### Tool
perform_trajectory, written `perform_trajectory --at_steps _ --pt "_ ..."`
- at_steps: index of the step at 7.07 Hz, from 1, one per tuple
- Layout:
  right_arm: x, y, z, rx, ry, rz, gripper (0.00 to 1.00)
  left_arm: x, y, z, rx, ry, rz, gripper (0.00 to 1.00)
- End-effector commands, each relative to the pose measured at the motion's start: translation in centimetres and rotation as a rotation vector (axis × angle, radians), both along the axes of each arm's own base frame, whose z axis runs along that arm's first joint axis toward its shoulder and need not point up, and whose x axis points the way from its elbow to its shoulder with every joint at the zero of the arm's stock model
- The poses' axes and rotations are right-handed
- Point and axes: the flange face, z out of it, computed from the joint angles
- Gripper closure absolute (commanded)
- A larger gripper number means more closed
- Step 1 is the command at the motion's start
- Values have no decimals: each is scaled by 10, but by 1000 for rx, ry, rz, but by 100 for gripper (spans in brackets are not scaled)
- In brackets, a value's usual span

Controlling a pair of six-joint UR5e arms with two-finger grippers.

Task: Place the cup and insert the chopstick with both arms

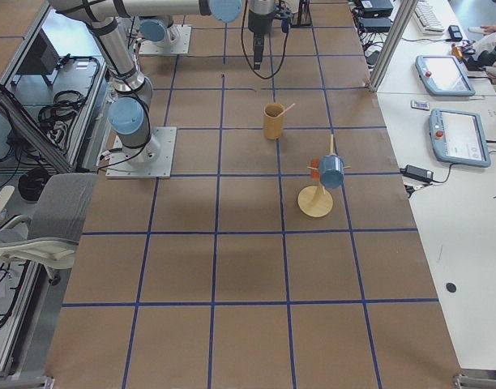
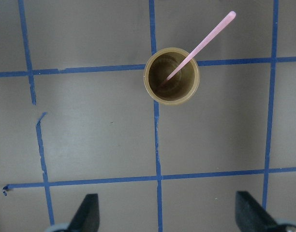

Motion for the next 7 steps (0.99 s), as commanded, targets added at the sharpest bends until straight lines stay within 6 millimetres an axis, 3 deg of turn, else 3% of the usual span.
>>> perform_trajectory --at_steps 1,7 --pt "0 0 0 2 0 -1 0 0 5 7 -15 -2 1 0" --pt "0 1 0 4 3 -19 0 3 17 15 -13 -2 5 0"
